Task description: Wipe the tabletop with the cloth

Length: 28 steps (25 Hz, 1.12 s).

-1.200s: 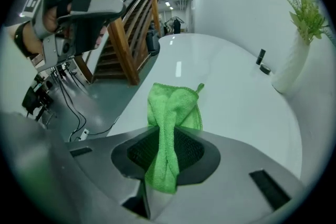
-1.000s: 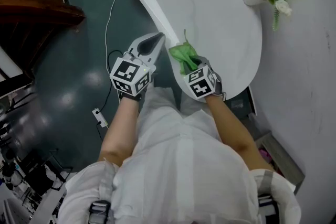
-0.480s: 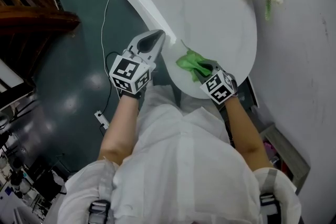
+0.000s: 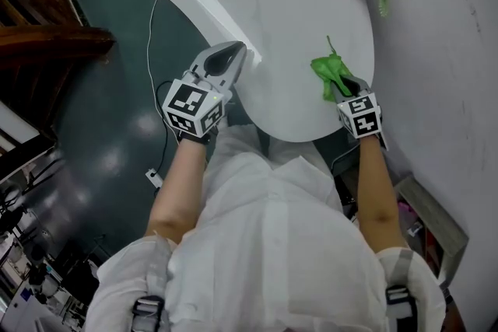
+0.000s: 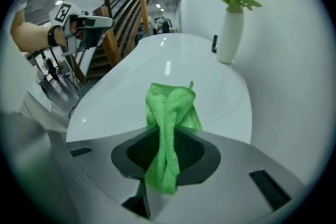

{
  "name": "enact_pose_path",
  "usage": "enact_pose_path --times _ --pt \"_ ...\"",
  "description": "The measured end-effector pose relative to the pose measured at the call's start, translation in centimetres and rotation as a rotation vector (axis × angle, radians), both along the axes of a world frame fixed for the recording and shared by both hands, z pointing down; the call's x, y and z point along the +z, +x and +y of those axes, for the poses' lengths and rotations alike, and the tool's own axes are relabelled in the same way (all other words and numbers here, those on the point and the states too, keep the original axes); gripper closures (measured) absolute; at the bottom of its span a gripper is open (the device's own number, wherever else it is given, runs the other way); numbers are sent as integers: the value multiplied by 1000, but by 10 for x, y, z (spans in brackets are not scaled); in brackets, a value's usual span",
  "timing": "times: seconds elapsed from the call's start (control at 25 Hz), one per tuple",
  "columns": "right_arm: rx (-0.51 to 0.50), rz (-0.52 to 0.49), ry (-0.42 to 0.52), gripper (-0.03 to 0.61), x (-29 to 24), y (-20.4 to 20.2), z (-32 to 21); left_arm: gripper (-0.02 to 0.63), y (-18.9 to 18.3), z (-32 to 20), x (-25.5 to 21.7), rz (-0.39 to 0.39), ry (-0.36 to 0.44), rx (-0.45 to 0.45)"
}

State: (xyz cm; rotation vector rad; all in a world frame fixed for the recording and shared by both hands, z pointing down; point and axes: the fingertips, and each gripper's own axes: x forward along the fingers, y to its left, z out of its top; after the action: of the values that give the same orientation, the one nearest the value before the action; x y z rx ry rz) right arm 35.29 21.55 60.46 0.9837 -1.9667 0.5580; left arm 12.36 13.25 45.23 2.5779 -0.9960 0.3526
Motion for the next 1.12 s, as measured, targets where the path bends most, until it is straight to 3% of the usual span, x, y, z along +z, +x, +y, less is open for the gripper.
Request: enact_pose_path --times 0.28,0.52,0.8,1.12 --pt "242 64 14 505 1 71 3 588 7 4 -1 -4 0 21" --pt "396 93 15 506 1 82 25 588 9 10 -2 -4 0 51" --pt "405 54 -1 506 0 41 54 587 5 18 -2 -8 -6 90" --pt "245 -10 -11 506 0 -54 76 588 0 28 2 -16 -18 135"
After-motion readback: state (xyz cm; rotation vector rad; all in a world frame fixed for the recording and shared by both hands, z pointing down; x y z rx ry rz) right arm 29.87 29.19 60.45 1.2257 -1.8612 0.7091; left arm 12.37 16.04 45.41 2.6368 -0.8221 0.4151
